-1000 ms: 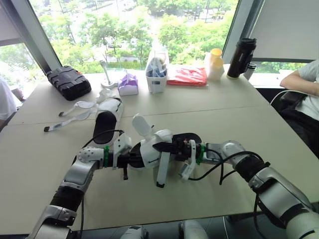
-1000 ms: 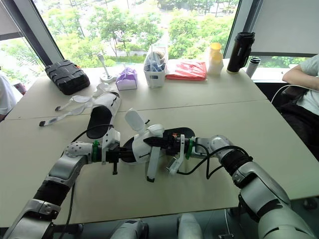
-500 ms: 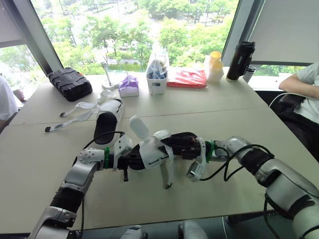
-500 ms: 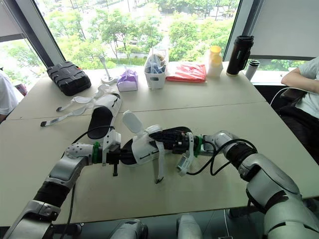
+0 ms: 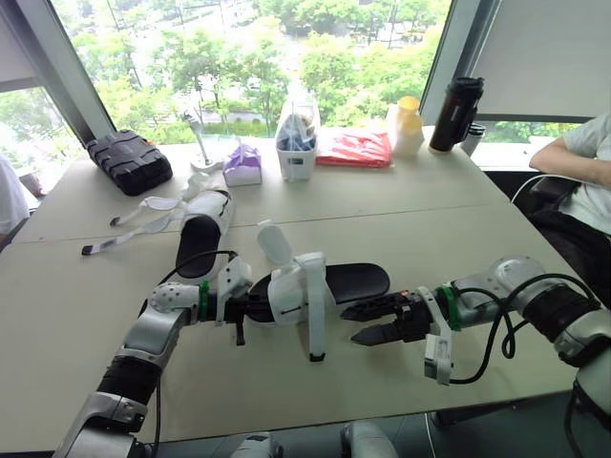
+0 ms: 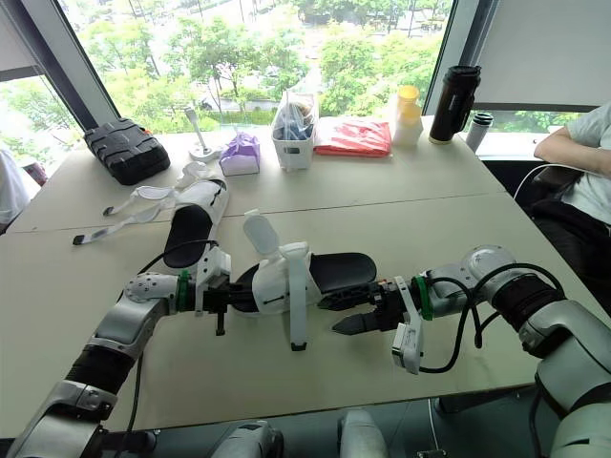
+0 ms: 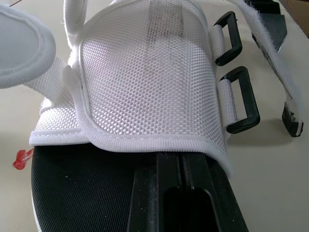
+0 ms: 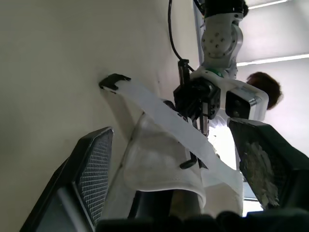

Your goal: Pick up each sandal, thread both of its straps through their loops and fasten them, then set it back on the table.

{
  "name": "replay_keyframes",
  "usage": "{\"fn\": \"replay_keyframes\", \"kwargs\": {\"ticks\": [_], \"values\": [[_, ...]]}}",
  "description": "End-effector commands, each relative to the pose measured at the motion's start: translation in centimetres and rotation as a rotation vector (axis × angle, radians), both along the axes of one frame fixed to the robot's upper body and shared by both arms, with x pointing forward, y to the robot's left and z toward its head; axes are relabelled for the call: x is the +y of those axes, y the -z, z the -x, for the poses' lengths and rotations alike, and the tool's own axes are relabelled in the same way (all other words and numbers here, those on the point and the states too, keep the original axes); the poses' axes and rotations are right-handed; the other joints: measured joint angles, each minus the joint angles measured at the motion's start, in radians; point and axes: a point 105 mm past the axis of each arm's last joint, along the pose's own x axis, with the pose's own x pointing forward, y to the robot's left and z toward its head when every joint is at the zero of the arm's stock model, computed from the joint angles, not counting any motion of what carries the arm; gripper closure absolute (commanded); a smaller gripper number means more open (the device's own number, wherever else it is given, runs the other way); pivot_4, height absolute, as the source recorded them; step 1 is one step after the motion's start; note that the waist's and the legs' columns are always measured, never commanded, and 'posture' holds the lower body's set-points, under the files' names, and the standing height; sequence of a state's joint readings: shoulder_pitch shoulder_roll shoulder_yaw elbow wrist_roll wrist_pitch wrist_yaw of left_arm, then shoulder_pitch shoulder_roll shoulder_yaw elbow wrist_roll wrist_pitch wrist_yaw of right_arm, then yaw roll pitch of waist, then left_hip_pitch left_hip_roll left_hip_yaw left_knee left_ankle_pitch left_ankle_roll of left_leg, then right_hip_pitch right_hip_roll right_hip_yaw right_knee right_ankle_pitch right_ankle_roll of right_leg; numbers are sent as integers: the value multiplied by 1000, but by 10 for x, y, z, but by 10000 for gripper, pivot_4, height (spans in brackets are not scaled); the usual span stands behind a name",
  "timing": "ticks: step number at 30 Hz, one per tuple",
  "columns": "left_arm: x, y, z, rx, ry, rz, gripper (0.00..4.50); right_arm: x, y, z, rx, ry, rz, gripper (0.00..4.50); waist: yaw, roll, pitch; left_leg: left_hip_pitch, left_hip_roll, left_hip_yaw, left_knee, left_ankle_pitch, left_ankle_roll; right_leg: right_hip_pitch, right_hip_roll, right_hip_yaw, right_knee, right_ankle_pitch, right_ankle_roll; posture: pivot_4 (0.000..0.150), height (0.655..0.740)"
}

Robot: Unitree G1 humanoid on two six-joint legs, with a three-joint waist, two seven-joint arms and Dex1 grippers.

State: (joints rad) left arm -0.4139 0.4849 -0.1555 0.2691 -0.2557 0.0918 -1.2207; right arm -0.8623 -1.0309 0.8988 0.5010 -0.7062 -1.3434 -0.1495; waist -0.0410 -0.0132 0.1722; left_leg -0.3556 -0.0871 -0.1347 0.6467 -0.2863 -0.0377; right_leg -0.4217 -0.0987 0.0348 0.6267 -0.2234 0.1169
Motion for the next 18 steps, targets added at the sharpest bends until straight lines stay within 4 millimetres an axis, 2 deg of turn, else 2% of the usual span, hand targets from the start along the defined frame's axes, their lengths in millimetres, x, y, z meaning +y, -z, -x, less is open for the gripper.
{"fn": "replay_keyframes", "kwargs": {"ticks": [1, 2, 4, 6, 8, 9, 14, 16, 18], "values": [[2, 4, -1, -12, 10, -31, 45000, -14, -18, -22, 356, 399, -57, 4069, 2, 0, 0, 0, 1, -1, 0, 0, 1, 1, 0, -1, -2, 0, -1, 1500, 7400], [2, 5, 0, -14, 12, -32, 45000, -15, -18, -18, 458, 428, -43, 4069, 1, 1, 0, 0, 3, -1, 0, -1, 3, 4, 0, -1, -6, -1, -3, 1500, 7400], [2, 5, 1, -16, 13, -28, 45000, -10, -31, -21, 644, 488, -118, 4069, -4, 1, -1, 4, 5, -3, 1, -5, 9, 10, 1, -1, -12, -1, -4, 1500, 7400], [1, 5, 2, -13, 16, -25, 45000, -12, -44, -29, 1093, 634, -185, 4069, -3, 3, 1, 5, 5, -2, 1, -7, 11, 11, 0, -1, -13, -1, -4, 1500, 7400], [-1, 7, 3, -7, 22, -24, 45000, -6, -49, -21, 1524, 669, -144, 4069, 2, 5, 1, 5, 5, -2, 2, -7, 11, 10, 0, -1, -13, -1, -3, 1500, 7400], [-1, 7, 4, -5, 24, -25, 45000, -3, -50, -18, 1638, 674, -118, 4069, 5, 5, 1, 4, 5, -3, 2, -7, 11, 10, 0, -2, -13, -1, -4, 1500, 7400], [-1, 8, 5, -3, 26, -26, 45000, 4, -43, -15, 1846, 731, -69, 4069, 31, 4, 1, -2, 7, -5, 1, -7, 11, 2, 1, -6, -13, 2, 0, 1500, 7400], [-1, 8, 6, -2, 28, -27, 45000, 8, -36, -5, 1892, 723, -9, 4069, 34, 4, 1, -8, 7, -4, 1, -7, 11, -4, 1, -6, -12, 2, 0, 1500, 7400], [1, 7, 7, 0, 22, -31, 45000, 17, -24, 13, 1939, 701, 90, 4069, 37, 5, 0, -16, 7, -4, 3, -7, 10, -11, 1, -7, -11, 3, 0, 1500, 7400]]}}
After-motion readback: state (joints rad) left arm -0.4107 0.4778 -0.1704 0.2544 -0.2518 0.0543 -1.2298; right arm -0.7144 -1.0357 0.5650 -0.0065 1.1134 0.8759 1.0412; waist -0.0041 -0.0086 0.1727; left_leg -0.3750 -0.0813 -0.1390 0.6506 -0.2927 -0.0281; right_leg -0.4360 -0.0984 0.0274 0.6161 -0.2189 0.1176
